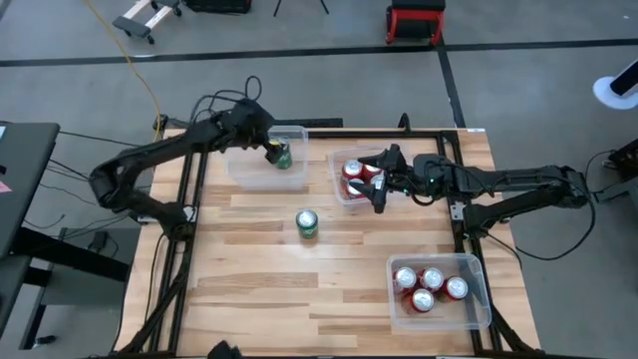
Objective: Sort soda cans
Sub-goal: Put the green soda into the top left transparent bin
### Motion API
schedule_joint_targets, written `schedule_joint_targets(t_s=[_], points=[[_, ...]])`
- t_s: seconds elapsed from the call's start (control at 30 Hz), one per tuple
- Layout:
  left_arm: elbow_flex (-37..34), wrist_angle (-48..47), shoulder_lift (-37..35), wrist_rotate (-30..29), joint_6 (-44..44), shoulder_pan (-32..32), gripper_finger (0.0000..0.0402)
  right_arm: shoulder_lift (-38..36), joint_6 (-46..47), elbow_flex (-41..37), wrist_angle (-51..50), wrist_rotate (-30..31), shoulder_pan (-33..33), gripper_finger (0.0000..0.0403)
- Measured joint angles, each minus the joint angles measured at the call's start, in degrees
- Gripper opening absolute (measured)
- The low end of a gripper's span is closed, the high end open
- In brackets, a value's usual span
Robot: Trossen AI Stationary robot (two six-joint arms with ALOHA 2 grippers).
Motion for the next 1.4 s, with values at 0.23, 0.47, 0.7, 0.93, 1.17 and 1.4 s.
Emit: schedule_joint_targets(t_s=[0.23, 0.47, 0.7, 0.93, 1.17, 1.4], points=[[2.1, -3.3, -10.0, 2.1, 1.6, -7.1, 0.0391, 0.0, 0.0, 0.0, 0.3, 0.0, 0.0, 0.0381], [-1.4, -2.9, -13.3, 4.9, -3.8, -21.4, 0.0391, 0.0, 0.0, 0.0, 0.1, 0.0, 0.0, 0.0382], [-5.2, 3.1, -10.6, -3.5, -8.0, -34.8, 0.0391, 0.0, 0.0, 0.0, 0.1, 0.0, 0.0, 0.0382], [-7.2, 10.5, -4.9, -5.3, -5.4, -39.8, 0.0391, 0.0, 0.1, 0.0, 0.1, 0.0, 0.0, 0.0382], [-7.9, 13.3, 1.9, -5.0, -5.0, -39.0, 0.0391, 0.0, 0.2, 0.0, -0.4, 0.0, 0.2, 0.0382], [-7.9, 13.8, 5.6, -3.1, -4.7, -38.6, 0.0391, 0.0, 0.0, 0.0, -0.8, 0.0, 0.2, 0.0382]])
